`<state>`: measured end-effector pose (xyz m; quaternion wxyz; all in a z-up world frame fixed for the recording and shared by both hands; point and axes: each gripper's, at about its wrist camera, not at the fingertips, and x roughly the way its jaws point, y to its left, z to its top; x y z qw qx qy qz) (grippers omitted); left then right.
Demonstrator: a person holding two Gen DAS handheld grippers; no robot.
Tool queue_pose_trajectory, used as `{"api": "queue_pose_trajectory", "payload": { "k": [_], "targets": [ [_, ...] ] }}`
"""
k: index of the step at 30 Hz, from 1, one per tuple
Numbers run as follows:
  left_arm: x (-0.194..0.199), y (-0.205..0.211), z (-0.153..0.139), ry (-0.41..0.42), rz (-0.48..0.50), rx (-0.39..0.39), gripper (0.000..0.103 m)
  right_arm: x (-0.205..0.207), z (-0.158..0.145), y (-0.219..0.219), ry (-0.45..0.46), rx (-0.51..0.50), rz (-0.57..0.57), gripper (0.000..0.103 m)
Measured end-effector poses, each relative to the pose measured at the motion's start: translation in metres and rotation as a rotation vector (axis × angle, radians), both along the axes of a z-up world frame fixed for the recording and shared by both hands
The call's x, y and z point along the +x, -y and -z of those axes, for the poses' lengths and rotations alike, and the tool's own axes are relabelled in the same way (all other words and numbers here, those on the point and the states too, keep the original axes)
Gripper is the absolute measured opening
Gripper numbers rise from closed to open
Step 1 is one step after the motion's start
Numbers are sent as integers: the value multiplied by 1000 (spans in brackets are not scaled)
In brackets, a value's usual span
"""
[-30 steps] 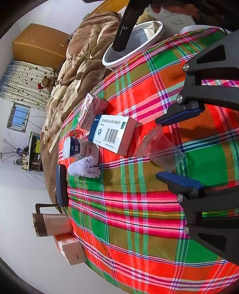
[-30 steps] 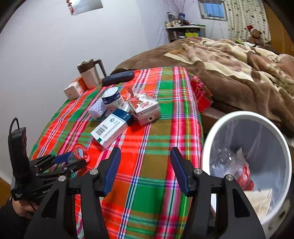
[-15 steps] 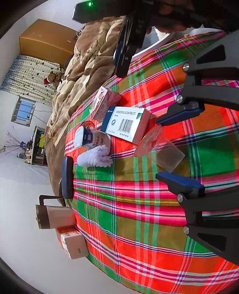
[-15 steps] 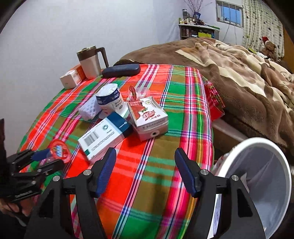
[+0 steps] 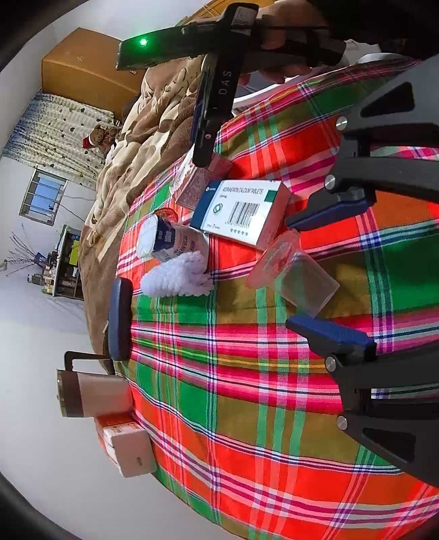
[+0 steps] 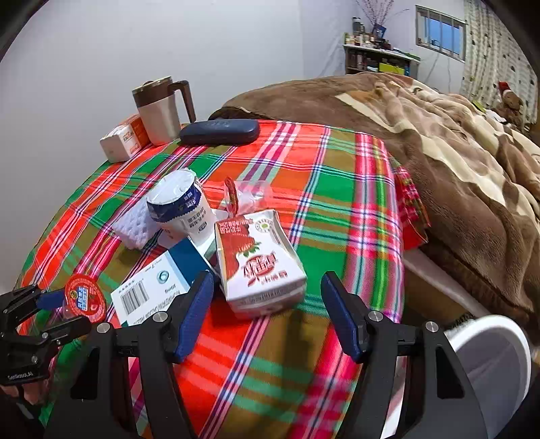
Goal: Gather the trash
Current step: 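Grasp the clear plastic cup with the left gripper while the right gripper grasps the red-and-white juice box, then carry the plastic cup and juice box over the white bin with both grippers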
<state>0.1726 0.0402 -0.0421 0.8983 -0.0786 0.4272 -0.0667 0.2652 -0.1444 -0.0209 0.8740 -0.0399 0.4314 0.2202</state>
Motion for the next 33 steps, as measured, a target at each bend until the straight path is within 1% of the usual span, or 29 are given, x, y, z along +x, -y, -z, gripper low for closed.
{"api": "queue_pose_trajectory", "payload": {
  "k": [4, 10, 11, 12, 15, 19, 23, 29, 33],
  "targets": [
    [3, -2, 3, -5, 0, -8, 52, 8, 3, -6, -4, -15, -14, 68],
    [4, -2, 4, -6, -1, -11, 52, 11, 7, -10, -33, -25, 4, 67],
    [4, -2, 4, -5, -1, -10, 52, 10, 7, -10, -28, -29, 4, 65],
    [4, -2, 4, -5, -2, -10, 52, 9, 6, -11, -23, -31, 4, 59],
    [4, -2, 4, -5, -7, -8, 52, 6, 3, -12, -14, -27, 3, 59],
    [0, -1, 3, -3, -16, 0, 52, -5, -3, -9, 12, -30, 16, 59],
    [-8, 2, -3, 6, -16, 7, 52, -19, -11, 0, 29, -5, 40, 59],
    [-22, 13, -15, 30, -9, 14, 52, -54, -23, 18, 45, 46, 75, 59],
    [-32, 25, -25, 51, 13, 18, 52, -76, -25, 29, 42, 68, 98, 59]
  ]
}}
